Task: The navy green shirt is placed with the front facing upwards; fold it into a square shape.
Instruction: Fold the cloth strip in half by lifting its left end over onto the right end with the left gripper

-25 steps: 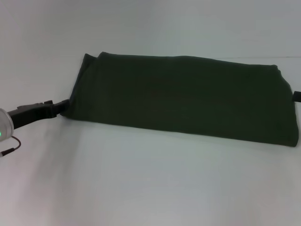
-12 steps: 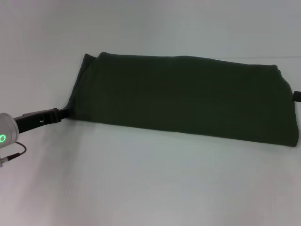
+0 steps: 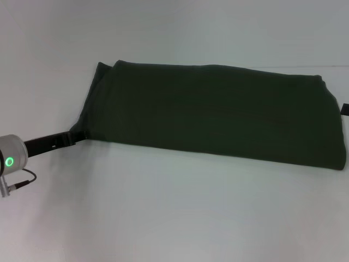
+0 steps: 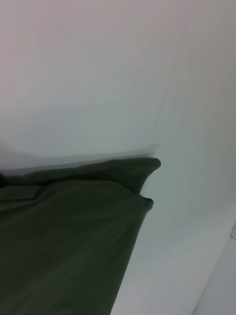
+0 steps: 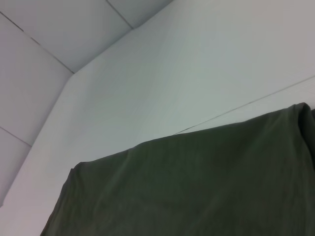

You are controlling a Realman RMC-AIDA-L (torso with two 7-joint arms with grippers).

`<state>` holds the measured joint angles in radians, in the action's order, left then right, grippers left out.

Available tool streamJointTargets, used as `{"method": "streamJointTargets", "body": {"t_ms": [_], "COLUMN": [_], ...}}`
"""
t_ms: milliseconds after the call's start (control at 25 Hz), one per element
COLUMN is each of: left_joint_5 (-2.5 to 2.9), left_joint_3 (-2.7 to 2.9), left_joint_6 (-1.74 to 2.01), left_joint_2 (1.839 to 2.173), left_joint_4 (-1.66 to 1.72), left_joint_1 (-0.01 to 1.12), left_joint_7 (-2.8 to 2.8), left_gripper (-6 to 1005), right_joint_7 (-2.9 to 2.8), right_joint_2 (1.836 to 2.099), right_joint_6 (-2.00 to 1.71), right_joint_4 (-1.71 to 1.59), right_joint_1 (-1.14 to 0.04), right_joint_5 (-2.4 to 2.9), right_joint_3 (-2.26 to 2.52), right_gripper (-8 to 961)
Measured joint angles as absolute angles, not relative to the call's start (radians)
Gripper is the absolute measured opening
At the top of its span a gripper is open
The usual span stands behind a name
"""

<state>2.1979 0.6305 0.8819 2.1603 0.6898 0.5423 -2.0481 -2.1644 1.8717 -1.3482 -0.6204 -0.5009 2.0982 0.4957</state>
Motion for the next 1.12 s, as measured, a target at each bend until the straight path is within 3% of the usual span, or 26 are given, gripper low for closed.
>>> {"method": "streamJointTargets", "body": {"t_ms": [1120], "left_joint_5": [2.206], "left_joint_3": [0.628], "left_joint_6": [0.847], "left_joint_2": [2.152], "left_joint_4": [0.654], "left_joint_1": [0.564], "left_joint_7": [-2.074], "left_gripper": [604], "right_joint_7": [-2.173], "right_joint_2": [1.869], "right_joint_6": [-1.342], "right_joint_4": [-0.620], "right_joint_1": [-0.497], "right_joint_5": [2.098], "right_joint_3": [0.494], "right_gripper": [685]}}
